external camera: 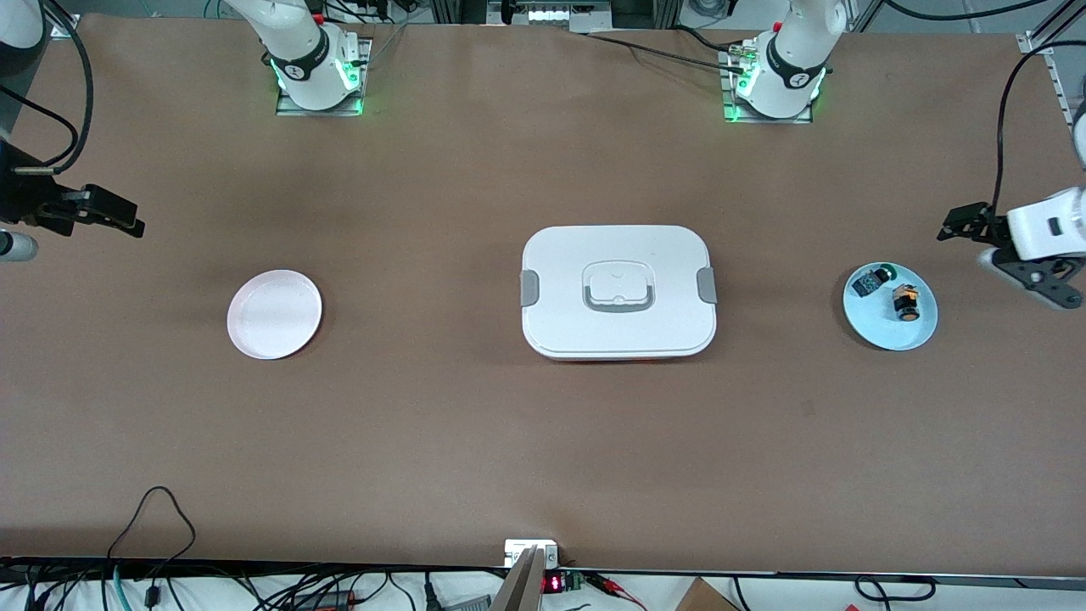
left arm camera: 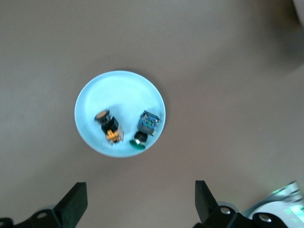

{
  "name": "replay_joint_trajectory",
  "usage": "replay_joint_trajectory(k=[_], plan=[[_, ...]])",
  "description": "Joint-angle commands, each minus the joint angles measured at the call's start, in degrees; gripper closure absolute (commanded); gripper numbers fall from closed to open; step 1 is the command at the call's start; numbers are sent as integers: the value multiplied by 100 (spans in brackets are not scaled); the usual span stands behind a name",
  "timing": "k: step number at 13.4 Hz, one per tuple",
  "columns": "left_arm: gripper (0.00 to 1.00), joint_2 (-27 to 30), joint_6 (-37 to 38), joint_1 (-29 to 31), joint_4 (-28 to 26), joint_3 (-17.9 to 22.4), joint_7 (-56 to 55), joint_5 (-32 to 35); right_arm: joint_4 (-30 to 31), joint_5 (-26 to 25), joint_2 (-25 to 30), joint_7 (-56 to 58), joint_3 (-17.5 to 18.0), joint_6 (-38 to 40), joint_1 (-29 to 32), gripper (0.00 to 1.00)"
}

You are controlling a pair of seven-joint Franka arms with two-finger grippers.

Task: Transfer orange switch to right arm and place

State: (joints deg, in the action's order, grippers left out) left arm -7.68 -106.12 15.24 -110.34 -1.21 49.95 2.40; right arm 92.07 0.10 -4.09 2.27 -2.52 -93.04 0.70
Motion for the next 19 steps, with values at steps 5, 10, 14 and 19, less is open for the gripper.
replay_joint_trajectory(k=[5,10,14,19], plan=[[0,-346,-2008,312,-1122,-28,3489,-56,-128,34,-65,-7,6,67,18,0],[0,-963,-2571,594,-1060,-81,5743,-179,-128,25,-65,2,6,84,9,0],[0,-1287,-3010,699,-1069,-72,6823,-188,-128,52,-74,-7,6,111,27,0],[0,-1429,-3414,997,-1139,-116,7045,-188,-128,43,-118,-16,6,111,-17,0]])
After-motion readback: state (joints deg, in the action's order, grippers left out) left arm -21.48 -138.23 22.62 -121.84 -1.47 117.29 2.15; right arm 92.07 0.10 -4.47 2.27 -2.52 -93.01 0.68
